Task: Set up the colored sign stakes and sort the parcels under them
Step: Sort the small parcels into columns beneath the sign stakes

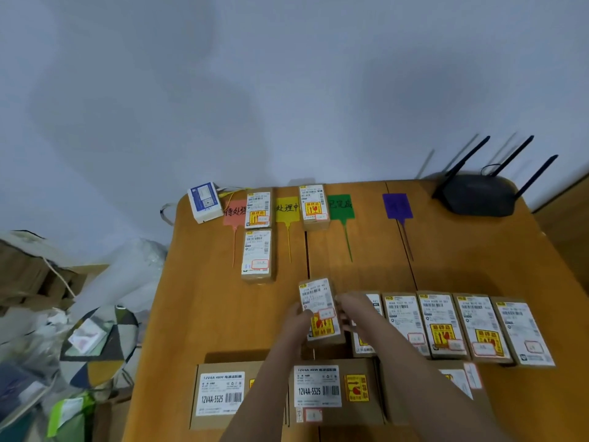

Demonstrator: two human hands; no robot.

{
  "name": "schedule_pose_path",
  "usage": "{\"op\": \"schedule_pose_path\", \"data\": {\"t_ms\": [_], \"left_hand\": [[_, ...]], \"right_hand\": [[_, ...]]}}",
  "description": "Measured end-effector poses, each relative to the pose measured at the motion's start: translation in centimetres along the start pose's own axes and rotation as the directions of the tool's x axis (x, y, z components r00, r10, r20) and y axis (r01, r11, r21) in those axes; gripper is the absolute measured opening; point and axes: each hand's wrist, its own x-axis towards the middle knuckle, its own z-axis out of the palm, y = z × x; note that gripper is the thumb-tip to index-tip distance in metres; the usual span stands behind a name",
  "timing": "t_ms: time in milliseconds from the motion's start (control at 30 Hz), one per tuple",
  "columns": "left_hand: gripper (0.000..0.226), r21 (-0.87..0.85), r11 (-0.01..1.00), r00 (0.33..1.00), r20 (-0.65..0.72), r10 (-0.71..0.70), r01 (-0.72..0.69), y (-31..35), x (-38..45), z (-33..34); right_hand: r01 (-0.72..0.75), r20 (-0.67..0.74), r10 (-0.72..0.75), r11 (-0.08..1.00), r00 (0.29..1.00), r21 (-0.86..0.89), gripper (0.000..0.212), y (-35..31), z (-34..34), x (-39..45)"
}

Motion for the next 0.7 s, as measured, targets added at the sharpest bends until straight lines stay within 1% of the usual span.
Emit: {"op": "schedule_pose_path", "data": {"t_ms": [67,133,233,300,367,433,533,567,700], "left_hand": [[0.032,-0.037,0.997,0.998,-0.016,0.067,-0.067,1.1,-0.7,-1.0],[0.041,-0.077,0.988,0.991,-0.03,0.131,-0.133,2.1,-1.4,-2.0],[0.036,-0.097,0.968,0.973,-0.016,0.232,-0.232,3.6,-2.9,-2.8],[0.033,-0.107,0.949,0.955,0.001,0.297,-0.295,4.0,-4.1,-3.2],[0.034,-0.129,0.927,0.932,0.035,0.36,-0.353,4.3,-5.3,-3.6],[0.043,-0.156,0.909,0.912,0.089,0.402,-0.385,4.5,-6.4,-3.9],[0.065,-0.193,0.902,0.889,0.182,0.42,-0.386,4.6,-7.8,-3.8],[0.067,-0.223,0.899,0.884,0.203,0.422,-0.378,4.6,-8.3,-3.5],[0.058,-0.294,0.88,0.865,0.233,0.444,-0.373,4.7,-10.1,-1.5]], "right_hand": [[0.059,0.013,-0.06,0.998,0.998,0.014,0.016,-1.2,-0.1,-0.6],[0.094,0.03,-0.097,0.993,0.995,0.074,0.02,-2.1,-0.3,-1.5],[0.173,0.05,-0.181,0.976,0.982,0.134,0.025,-3.1,-0.7,-3.4],[0.237,0.05,-0.246,0.961,0.968,0.14,0.027,-3.2,-1.2,-4.7],[0.294,0.064,-0.307,0.942,0.95,0.16,0.029,-3.0,-1.8,-6.3],[0.348,0.075,-0.366,0.919,0.927,0.188,0.032,-2.8,-2.6,-8.1],[0.41,0.062,-0.434,0.883,0.899,0.23,0.033,-2.2,-3.9,-10.2],[0.423,0.054,-0.445,0.877,0.894,0.229,0.035,-2.0,-4.3,-10.8],[0.448,0.034,-0.47,0.858,0.882,0.251,0.04,-1.2,-6.0,-12.7]]}}
